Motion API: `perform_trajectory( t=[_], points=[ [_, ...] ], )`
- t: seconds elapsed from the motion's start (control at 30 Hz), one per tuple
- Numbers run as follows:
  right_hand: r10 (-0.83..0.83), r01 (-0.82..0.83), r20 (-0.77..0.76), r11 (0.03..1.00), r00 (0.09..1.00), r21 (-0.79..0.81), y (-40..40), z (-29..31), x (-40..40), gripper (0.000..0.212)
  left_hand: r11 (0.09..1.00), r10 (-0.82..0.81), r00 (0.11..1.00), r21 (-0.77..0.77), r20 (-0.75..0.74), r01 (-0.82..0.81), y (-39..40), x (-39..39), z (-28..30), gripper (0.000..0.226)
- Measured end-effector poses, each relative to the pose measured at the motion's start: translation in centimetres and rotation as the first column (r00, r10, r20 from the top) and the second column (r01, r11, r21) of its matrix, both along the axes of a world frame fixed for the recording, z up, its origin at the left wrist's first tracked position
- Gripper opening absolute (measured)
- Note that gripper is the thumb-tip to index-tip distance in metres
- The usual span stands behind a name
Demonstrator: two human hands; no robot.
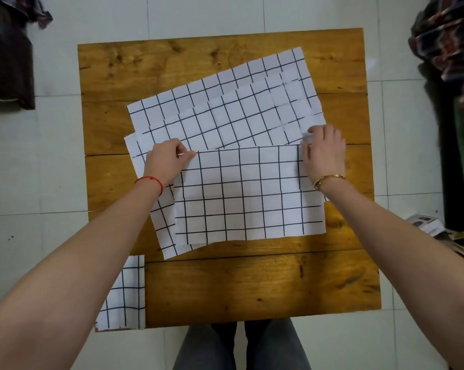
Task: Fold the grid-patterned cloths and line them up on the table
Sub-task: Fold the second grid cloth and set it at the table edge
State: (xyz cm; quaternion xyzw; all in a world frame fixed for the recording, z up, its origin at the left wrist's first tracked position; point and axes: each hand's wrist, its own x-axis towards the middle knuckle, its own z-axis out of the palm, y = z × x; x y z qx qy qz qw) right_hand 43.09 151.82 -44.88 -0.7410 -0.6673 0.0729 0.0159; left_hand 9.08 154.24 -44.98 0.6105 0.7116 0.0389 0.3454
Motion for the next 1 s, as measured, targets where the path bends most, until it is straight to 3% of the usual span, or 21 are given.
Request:
perform_trajectory(
  t=[0.13,0.23,0.47,0.63,0.83,1.0],
  points=[
    [0.264,-0.264,-0.109,0.964,0.958,0.014,-1.6,0.3,-2.5,0.027,0.996,0.077,0.994,-0.048,0.073,-0.073,-0.4,-0.2,0.2,0.025],
    [0.341,-0.356,-0.172,0.933,0.924,-0.061,-3.1,0.1,-4.4,0.033,0.993,0.093,0.994,-0.085,0.062,-0.087,-0.8,-0.4,0.3,0.031],
    [0.308,-0.345,-0.189,0.915,0.932,-0.211,-4.9,-0.4,-6.6,0.051,0.98,0.172,0.981,-0.118,0.086,-0.161,-1.8,-0.7,1.0,0.021],
    [0.274,-0.309,-0.174,0.924,0.946,-0.226,-5.2,-0.5,-7.4,0.051,0.935,0.327,0.933,-0.193,0.149,-0.296,-2.9,-1.2,0.7,0.037],
    [0.23,-0.282,-0.211,0.921,0.95,-0.268,-5.6,0.0,-7.9,0.057,0.901,0.376,0.915,-0.289,0.147,-0.324,-5.1,-1.4,0.5,0.041],
    [0.246,-0.304,-0.217,0.905,0.945,-0.296,-6.4,0.1,-8.8,0.067,0.904,0.415,0.865,-0.231,0.28,-0.359,-6.3,-1.2,1.6,0.049]
  ],
)
